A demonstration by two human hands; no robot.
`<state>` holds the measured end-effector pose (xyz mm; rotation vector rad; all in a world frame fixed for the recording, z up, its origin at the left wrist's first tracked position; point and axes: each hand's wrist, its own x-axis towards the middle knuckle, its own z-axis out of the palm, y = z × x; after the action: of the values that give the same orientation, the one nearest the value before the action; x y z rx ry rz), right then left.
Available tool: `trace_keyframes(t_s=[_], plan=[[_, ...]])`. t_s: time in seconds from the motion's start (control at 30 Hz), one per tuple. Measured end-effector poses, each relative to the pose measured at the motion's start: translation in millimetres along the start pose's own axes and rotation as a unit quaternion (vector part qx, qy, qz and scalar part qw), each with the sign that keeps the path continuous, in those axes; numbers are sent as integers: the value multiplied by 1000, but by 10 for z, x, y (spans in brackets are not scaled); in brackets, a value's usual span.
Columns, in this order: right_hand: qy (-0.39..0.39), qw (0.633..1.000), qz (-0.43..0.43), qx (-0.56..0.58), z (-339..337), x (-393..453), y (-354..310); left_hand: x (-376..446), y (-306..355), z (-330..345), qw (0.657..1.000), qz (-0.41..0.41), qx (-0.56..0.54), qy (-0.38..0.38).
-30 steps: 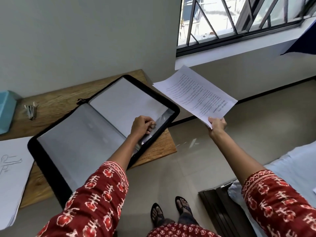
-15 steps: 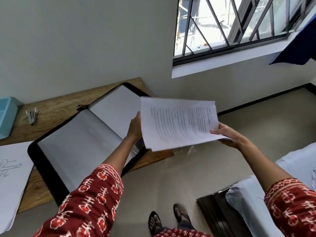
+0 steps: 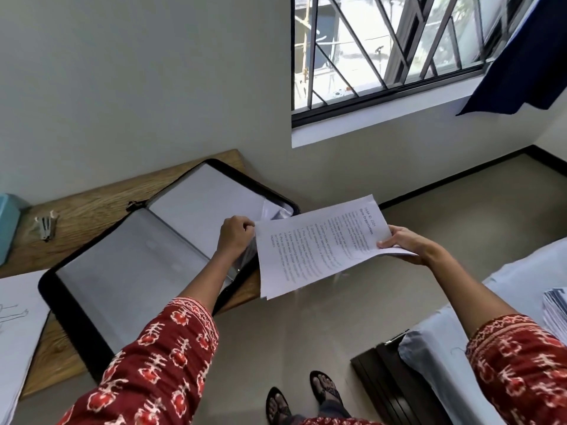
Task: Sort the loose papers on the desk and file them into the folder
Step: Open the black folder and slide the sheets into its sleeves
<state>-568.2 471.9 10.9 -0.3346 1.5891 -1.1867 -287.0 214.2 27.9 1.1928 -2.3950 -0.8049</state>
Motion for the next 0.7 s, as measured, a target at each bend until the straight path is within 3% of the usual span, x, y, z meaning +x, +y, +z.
trace_keyframes(t_s=[0.23, 0.53, 0.7], plan=[[4, 1000, 11, 2, -32, -106, 147, -78, 59, 103, 1000, 20, 19, 14], [-11, 999, 31, -28, -180, -272, 143, -90, 30, 180, 999, 37, -16, -35], [-20, 999, 30, -28, -185, -226, 94, 6, -21, 169, 994, 43, 18, -98]])
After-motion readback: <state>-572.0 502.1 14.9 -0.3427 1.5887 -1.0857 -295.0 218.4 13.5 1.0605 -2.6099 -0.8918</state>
